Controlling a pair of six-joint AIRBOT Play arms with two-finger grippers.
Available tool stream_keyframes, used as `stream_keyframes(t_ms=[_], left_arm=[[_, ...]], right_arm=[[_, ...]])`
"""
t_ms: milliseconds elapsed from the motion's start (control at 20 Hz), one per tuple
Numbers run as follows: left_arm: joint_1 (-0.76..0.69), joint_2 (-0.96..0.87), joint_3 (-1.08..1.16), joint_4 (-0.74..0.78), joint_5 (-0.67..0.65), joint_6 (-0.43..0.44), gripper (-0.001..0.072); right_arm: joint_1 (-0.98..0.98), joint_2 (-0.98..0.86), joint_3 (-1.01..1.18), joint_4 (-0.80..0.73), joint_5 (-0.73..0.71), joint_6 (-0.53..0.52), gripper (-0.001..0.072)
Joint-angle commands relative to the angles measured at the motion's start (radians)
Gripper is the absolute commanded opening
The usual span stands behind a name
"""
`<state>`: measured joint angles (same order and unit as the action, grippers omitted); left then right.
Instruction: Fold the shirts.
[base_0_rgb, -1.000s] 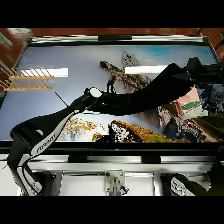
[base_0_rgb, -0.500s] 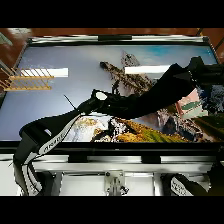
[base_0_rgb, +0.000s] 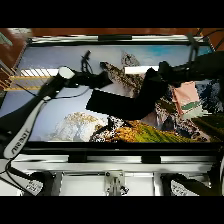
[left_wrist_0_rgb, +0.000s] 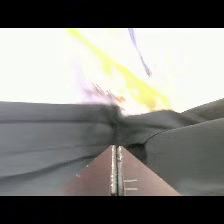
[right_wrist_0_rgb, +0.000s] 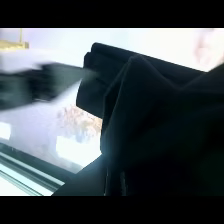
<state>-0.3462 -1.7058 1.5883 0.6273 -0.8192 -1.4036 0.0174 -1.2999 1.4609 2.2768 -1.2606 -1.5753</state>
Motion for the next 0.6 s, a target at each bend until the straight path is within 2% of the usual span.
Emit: stream_keyframes(t_ms=[0,250,550], left_arm=[[0.135,0.148,0.0,0.167,-0.092,-0.021,0.0035],[0.317,0.331,0.0,0.194,-0.155,-0.027,0.0036],[0.417,0.463,0.0,0.196,-0.207,-0.026,0.0037]], right_arm=[[0.134,-0.103,0.001,0.003,0.111,-0.018,0.0061],[0.301,-0.266,0.001,0.047,0.295,-0.037,0.0061],[0.419,-0.42,0.001,0.179,0.414,-0.087,0.0061]])
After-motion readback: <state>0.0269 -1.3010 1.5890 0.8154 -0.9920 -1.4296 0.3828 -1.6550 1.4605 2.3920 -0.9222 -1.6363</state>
